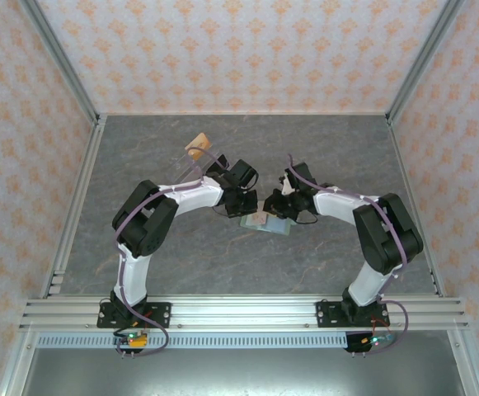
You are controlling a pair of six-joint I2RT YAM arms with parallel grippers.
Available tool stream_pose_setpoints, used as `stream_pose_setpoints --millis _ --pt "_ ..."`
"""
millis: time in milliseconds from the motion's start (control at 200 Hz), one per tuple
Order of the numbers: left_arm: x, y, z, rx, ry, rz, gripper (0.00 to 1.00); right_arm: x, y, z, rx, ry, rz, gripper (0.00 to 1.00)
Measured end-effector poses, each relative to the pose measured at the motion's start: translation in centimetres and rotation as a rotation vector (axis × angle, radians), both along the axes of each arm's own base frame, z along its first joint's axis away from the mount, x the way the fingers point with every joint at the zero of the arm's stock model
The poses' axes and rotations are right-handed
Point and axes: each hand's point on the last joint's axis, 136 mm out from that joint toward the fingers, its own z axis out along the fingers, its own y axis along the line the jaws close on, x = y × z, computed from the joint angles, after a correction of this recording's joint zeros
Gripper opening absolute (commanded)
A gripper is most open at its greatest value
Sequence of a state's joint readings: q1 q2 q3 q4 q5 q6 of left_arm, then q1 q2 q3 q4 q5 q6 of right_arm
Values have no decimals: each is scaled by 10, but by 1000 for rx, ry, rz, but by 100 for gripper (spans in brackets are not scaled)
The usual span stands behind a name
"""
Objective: Take the credit cards out of the card holder
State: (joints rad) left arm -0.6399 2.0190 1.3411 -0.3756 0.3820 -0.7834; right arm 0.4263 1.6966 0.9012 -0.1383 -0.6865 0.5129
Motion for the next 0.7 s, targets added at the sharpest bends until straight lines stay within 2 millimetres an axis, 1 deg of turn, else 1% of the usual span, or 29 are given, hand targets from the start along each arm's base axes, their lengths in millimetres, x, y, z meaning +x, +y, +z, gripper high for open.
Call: stream_pose_setpoints --millis 60,170,280,370,510,571,611,701 --pt "0 0 0 0 1 -1 4 0 2 2 13 -1 2 14" --pt "-1 -1 -1 1 1 -2 4 0 3 3 22 4 0 8" --pt "0 0 -1 1 1 -1 4 0 1 2 10 4 -8 6" --pt "0 0 -1 3 0 -1 4 -1 -6 3 -28 -7 -20 6" --pt "0 0 -1 7 -2 1 6 -2 -17 16 -67 -46 -39 5" --pt "0 0 -1 7 -2 1 6 -4 -25 20 -72 -58 -55 3" --pt "0 0 -1 6 -2 1 8 -5 -30 21 -71 -61 -67 2" --pt "0 0 0 3 -2 0 16 -5 -46 25 -58 -67 -109 0"
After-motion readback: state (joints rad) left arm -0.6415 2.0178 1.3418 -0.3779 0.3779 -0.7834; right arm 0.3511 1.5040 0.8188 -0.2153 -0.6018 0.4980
